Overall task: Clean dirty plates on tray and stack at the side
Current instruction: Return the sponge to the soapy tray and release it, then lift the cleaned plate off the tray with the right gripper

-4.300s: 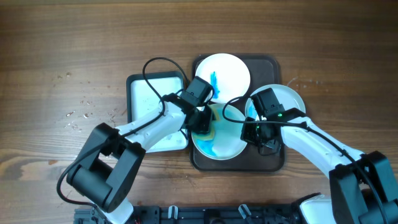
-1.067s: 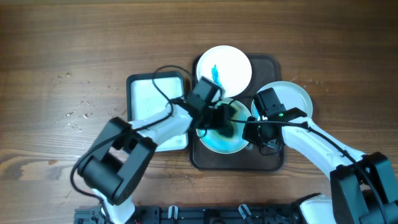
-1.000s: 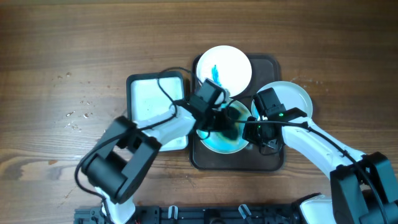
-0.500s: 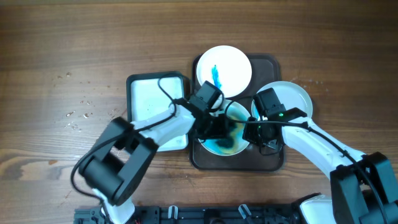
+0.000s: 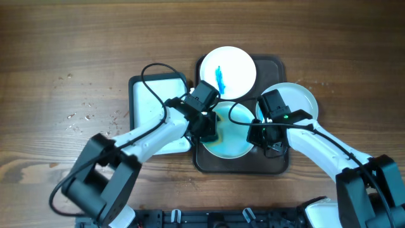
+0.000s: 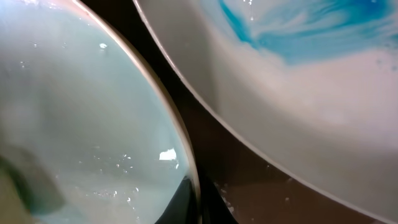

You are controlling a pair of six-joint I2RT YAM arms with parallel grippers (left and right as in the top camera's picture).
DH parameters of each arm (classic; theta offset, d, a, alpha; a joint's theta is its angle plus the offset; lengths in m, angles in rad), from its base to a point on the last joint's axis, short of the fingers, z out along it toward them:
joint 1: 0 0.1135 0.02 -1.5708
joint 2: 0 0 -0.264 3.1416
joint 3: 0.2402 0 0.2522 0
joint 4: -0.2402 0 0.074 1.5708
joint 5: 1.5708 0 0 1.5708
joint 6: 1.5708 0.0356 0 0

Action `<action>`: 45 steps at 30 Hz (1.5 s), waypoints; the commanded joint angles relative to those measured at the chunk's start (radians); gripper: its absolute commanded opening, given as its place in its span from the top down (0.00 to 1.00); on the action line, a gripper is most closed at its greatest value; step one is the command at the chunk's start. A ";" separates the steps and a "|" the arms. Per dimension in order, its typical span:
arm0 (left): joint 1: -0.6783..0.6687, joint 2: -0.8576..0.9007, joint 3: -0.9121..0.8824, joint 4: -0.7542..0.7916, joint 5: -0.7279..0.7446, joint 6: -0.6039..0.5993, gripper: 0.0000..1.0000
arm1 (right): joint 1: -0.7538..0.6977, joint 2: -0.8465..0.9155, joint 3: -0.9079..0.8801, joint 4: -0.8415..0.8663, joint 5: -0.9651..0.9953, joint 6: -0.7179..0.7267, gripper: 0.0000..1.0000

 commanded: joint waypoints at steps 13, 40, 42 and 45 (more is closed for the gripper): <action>0.304 -0.401 -0.023 -0.308 -0.164 0.080 0.96 | 0.002 0.026 -0.017 -0.014 0.050 -0.050 0.96; 0.633 -0.668 -0.087 -0.237 0.061 0.075 0.00 | 0.082 -0.122 0.502 -0.440 0.099 -0.337 0.96; 0.672 -0.731 -0.086 -0.251 0.061 0.075 0.00 | 0.126 -0.122 0.537 -0.407 0.099 -0.336 0.96; 0.729 -0.813 -0.087 -0.285 0.060 0.076 0.00 | 0.196 -0.118 0.541 -0.305 0.126 -0.336 0.96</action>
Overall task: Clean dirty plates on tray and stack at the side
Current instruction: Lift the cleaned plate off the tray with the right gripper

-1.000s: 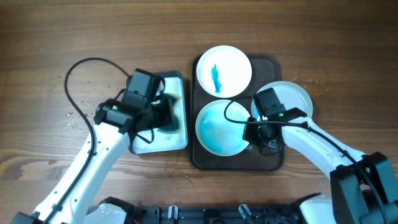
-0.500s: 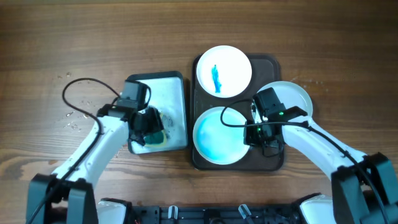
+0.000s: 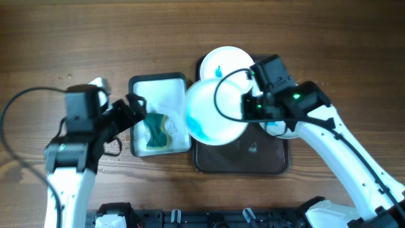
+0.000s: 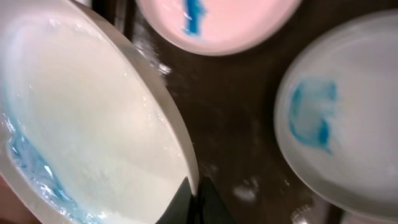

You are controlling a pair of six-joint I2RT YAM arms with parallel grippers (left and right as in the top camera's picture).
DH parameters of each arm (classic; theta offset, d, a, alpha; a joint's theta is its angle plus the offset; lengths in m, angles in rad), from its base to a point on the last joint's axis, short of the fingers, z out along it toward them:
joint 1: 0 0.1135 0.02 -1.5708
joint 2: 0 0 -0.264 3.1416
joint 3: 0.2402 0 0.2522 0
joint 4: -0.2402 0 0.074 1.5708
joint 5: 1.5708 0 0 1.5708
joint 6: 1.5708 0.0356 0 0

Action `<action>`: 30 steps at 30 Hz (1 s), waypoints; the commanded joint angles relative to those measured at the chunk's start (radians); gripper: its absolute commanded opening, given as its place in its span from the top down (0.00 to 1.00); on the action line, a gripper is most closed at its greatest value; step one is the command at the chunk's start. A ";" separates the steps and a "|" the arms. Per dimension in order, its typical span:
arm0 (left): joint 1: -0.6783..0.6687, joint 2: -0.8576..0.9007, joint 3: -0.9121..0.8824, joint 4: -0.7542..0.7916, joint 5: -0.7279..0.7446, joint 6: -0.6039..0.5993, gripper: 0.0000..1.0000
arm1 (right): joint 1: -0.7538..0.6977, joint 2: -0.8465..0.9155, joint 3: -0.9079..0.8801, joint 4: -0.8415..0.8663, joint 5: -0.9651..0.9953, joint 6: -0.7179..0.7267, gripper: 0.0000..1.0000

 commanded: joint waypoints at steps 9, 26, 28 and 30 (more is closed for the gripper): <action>0.101 -0.161 0.018 -0.138 0.001 0.005 0.00 | 0.274 0.149 0.031 0.364 0.304 0.034 0.96; 0.101 -0.160 0.016 -0.160 0.001 0.005 0.00 | 0.612 0.150 0.031 0.494 1.152 -0.196 0.96; 0.101 -0.160 0.016 -0.160 0.001 0.005 0.00 | 0.641 0.150 0.031 0.543 1.189 -0.271 0.96; 0.101 -0.160 0.016 -0.160 0.001 0.005 0.00 | 0.668 0.150 0.031 0.583 1.217 -0.326 0.96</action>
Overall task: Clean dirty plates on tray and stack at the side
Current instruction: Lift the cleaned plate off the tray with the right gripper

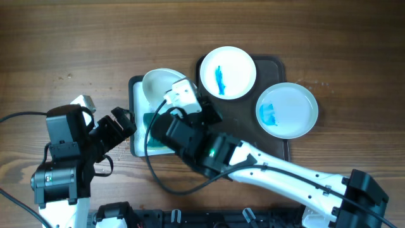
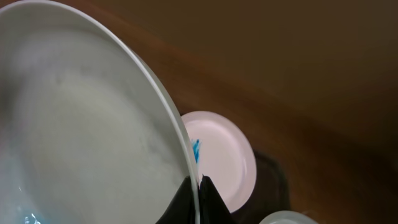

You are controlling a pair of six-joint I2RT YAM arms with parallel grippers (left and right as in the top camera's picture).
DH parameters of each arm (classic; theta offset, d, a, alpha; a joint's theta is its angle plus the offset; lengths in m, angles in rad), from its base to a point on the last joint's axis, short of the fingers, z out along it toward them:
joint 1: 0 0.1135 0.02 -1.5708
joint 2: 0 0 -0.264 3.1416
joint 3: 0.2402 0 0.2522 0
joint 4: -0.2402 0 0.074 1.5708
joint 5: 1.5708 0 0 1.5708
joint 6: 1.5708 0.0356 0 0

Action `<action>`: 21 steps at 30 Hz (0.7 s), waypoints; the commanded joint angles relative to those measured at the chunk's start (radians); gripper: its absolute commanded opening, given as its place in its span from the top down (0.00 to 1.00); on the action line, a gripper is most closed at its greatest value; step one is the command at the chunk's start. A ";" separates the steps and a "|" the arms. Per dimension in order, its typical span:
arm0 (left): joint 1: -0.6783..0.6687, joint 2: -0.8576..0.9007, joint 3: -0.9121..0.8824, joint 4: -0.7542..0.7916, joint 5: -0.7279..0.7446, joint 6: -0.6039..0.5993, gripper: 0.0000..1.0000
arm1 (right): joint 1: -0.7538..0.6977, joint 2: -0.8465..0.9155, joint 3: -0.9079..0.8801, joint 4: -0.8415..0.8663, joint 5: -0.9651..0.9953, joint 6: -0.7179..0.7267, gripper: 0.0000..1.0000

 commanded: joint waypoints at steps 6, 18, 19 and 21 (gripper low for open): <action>0.006 -0.002 0.015 0.003 0.001 0.005 0.00 | 0.099 -0.026 0.020 0.177 0.299 -0.286 0.96; 0.006 -0.002 0.015 0.003 0.001 0.005 0.00 | 0.121 -0.026 0.020 0.363 0.378 -0.492 0.96; 0.006 -0.002 0.015 0.003 0.001 0.005 0.00 | 0.121 -0.026 0.020 0.363 0.378 -0.492 0.96; 0.006 -0.002 0.015 0.003 0.001 0.005 0.00 | 0.121 -0.026 0.020 0.363 0.378 -0.492 0.96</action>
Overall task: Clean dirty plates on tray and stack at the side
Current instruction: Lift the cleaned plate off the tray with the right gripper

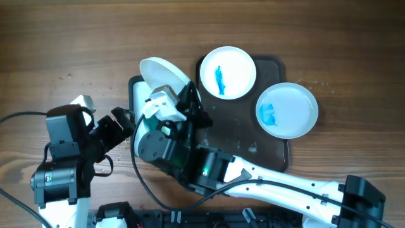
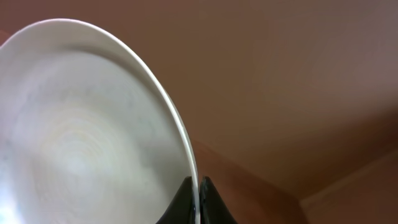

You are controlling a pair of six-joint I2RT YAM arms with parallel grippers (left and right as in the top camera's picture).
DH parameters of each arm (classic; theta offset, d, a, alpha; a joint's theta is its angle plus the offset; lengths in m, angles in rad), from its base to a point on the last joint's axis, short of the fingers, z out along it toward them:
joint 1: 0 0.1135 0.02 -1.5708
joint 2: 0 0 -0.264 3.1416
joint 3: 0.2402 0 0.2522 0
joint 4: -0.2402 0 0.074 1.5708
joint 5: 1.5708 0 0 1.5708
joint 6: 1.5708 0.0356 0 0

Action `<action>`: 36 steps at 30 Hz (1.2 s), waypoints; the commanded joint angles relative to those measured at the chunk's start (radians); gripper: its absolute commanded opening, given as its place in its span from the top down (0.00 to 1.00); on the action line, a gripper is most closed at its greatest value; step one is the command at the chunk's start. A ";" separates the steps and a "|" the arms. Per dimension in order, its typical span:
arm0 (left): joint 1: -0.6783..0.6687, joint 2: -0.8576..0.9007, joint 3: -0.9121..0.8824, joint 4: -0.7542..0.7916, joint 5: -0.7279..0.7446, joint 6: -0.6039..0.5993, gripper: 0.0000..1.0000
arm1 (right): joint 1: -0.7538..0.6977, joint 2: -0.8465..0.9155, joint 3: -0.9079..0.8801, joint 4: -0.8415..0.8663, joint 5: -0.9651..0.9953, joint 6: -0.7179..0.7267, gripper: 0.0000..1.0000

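My right gripper (image 1: pixel 188 90) is shut on the rim of a white plate (image 1: pixel 163 71), held tilted steeply over the far end of the white basin (image 1: pixel 135 95). In the right wrist view the plate (image 2: pixel 87 137) fills the left side, its rim pinched between my fingertips (image 2: pixel 198 186). On the dark tray (image 1: pixel 243 136) lies a plate with a blue streak (image 1: pixel 228 71). A plate with a blue smear (image 1: pixel 286 111) overlaps the tray's right edge. My left gripper (image 1: pixel 121 123) stands open beside the basin's left edge, holding nothing. The sponge is hidden.
My right arm (image 1: pixel 209 161) stretches from the lower right across the basin and covers most of it. The left arm's body (image 1: pixel 63 161) sits at the lower left. Bare wooden table (image 1: pixel 76 44) surrounds the tray and basin.
The plate in my right gripper has tipped up more steeply and sits a little farther back over the basin. The wrist view no longer shows the tray's plates. My left arm has not moved.
First my left gripper was on the plate in the tray while the right held its rim. Then the right held that plate, with blue liquid in it, above the tray's left edge, and the sponge lay in the basin. Later it was tilted over the basin, now steeper.
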 commanded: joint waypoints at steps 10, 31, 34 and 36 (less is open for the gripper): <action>0.006 -0.002 0.015 0.003 0.001 0.005 0.00 | 0.006 -0.025 0.019 0.009 0.037 -0.027 0.96; 0.006 -0.002 0.015 0.003 0.001 0.005 0.00 | -0.012 0.000 0.010 -0.063 -0.126 0.066 0.96; 0.006 -0.002 0.015 0.003 0.001 0.005 0.00 | -0.005 0.005 0.010 -0.037 -0.080 -0.022 0.96; 0.006 -0.002 0.015 0.003 0.001 0.005 0.00 | 0.003 0.005 0.010 -0.040 -0.105 0.023 0.96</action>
